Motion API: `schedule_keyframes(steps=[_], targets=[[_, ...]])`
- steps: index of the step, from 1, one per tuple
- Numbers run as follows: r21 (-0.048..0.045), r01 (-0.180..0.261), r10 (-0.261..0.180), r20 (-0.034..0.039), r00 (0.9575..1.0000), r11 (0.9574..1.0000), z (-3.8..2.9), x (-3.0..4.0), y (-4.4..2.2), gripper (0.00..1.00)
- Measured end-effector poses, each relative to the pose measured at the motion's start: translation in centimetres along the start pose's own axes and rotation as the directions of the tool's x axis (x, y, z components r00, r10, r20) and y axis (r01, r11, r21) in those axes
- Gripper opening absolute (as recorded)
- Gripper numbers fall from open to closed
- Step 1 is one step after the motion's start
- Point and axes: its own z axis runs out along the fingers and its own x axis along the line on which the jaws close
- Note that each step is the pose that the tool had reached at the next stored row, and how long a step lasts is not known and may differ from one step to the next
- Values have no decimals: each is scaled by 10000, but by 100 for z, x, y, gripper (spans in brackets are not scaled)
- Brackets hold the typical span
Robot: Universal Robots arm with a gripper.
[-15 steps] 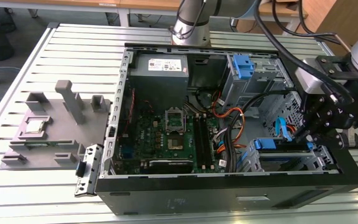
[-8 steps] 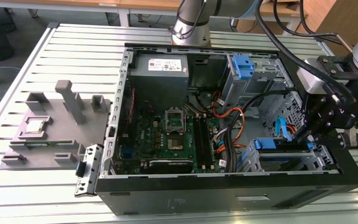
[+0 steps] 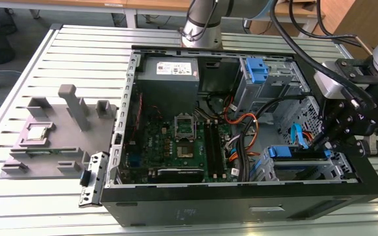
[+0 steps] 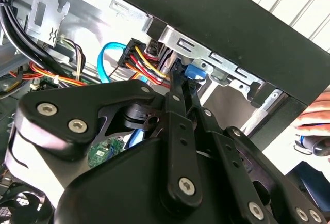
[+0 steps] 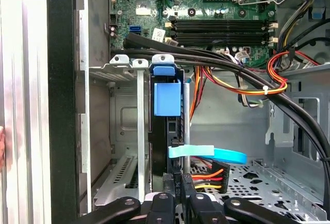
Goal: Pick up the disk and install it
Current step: 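Insert the second disk wire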
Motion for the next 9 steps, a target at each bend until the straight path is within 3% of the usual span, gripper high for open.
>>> schedule_keyframes(steps=[5,9], targets=[[0,0,0,2,10000,10000,-3,0,-3,17],[1,1,-1,1,10000,10000,-51,-1,-5,17]])
